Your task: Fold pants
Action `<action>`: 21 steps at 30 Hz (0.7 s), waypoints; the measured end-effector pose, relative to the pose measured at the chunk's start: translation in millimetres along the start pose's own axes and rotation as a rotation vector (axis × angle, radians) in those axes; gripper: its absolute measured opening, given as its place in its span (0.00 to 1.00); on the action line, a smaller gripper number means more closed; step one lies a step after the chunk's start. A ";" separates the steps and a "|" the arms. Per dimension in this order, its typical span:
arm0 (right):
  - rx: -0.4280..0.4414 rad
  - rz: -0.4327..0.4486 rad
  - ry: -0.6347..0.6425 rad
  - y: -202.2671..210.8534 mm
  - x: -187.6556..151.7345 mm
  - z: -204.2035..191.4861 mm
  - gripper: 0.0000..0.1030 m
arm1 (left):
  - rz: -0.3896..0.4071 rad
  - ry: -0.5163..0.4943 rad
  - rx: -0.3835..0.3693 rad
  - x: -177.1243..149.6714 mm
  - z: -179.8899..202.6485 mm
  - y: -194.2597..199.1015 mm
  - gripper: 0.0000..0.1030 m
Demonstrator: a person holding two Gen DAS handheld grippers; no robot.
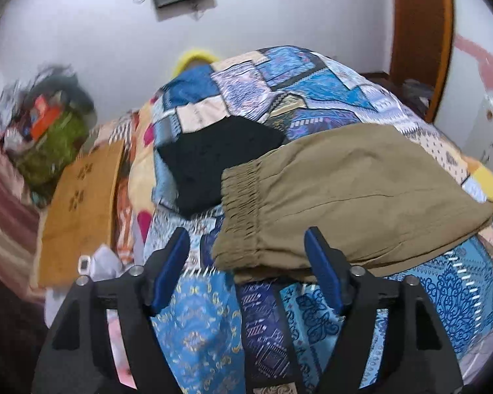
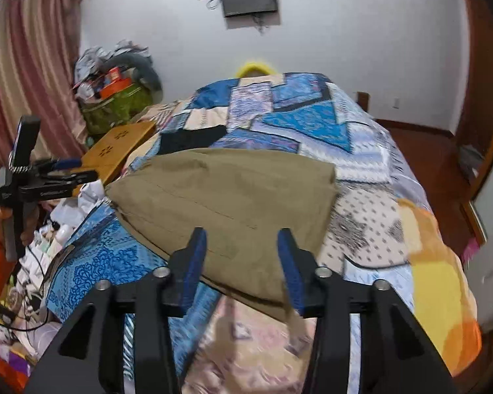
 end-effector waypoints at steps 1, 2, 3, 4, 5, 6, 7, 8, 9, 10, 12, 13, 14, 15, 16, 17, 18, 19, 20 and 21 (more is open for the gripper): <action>0.005 -0.013 0.022 -6.0 0.8 -6.9 0.42 | -0.002 -0.026 0.007 0.3 5.8 -1.9 0.77; 0.008 -0.027 0.042 -12.6 1.5 -13.4 0.44 | -0.008 -0.053 0.012 -0.1 11.5 -4.8 0.79; 0.013 -0.044 0.066 -21.2 1.8 -20.7 0.44 | -0.017 -0.083 0.017 -1.5 17.7 -8.6 0.79; 0.017 -0.058 0.082 -28.2 1.2 -26.5 0.45 | -0.028 -0.119 0.025 -4.1 25.1 -13.0 0.79; 0.023 -0.076 0.099 -36.4 -0.3 -32.7 0.45 | -0.036 -0.148 0.034 -7.3 30.5 -16.5 0.79; 0.027 -0.089 0.108 -40.6 -0.7 -37.4 0.45 | -0.040 -0.172 0.044 -10.3 35.5 -19.6 0.80; 0.031 -0.107 0.120 -48.0 -2.1 -43.0 0.45 | -0.044 -0.196 0.058 -12.9 39.8 -23.3 0.80; 0.035 -0.119 0.126 -51.5 -3.6 -45.8 0.45 | -0.048 -0.216 0.071 -15.4 43.4 -27.4 0.80; 0.043 -0.133 0.133 -56.5 -4.8 -49.8 0.45 | -0.055 -0.230 0.077 -18.3 46.8 -30.6 0.80; 0.048 -0.144 0.138 -60.7 -4.7 -52.4 0.45 | -0.064 -0.241 0.085 -19.5 49.2 -35.0 0.80; 0.053 -0.160 0.144 -67.4 -4.5 -56.1 0.45 | -0.087 -0.253 0.093 -20.2 53.7 -42.8 0.80; 0.051 -0.164 0.147 -70.0 -3.7 -57.0 0.47 | -0.088 -0.260 0.094 -20.0 56.1 -44.4 0.80; 0.047 -0.166 0.148 -72.6 -2.6 -57.9 0.52 | -0.081 -0.267 0.101 -18.3 58.0 -45.4 0.80; 0.045 -0.165 0.148 -73.8 -1.3 -58.5 0.53 | -0.073 -0.275 0.103 -15.9 61.1 -45.6 0.80; 0.044 -0.165 0.149 -75.1 0.1 -60.0 0.57 | -0.068 -0.283 0.096 -13.6 64.0 -45.0 0.80; 0.045 -0.166 0.153 -76.8 1.1 -61.3 0.60 | -0.062 -0.291 0.081 -11.2 67.8 -43.3 0.80; 0.045 -0.170 0.160 -78.3 1.7 -63.2 0.61 | -0.056 -0.298 0.072 -10.0 70.7 -41.6 0.80; 0.044 -0.172 0.168 -79.8 2.3 -65.2 0.61 | -0.050 -0.306 0.067 -8.1 73.5 -40.2 0.80; 0.044 -0.176 0.176 -81.7 3.0 -67.1 0.61 | -0.045 -0.315 0.062 -5.6 75.7 -38.8 0.80; 0.046 -0.179 0.186 -84.5 3.9 -69.7 0.61 | -0.043 -0.319 0.052 -2.5 77.0 -37.5 0.80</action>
Point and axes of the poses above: each gripper's, at about its wrist camera, not at the fingertips, and y roughly against the way its jaws point, z to its right, x to its top, the point moved 6 cm from there along -y, roughly the way its jaws point, and after that the axes turned 10 degrees about -z, right-handed, at the moved point
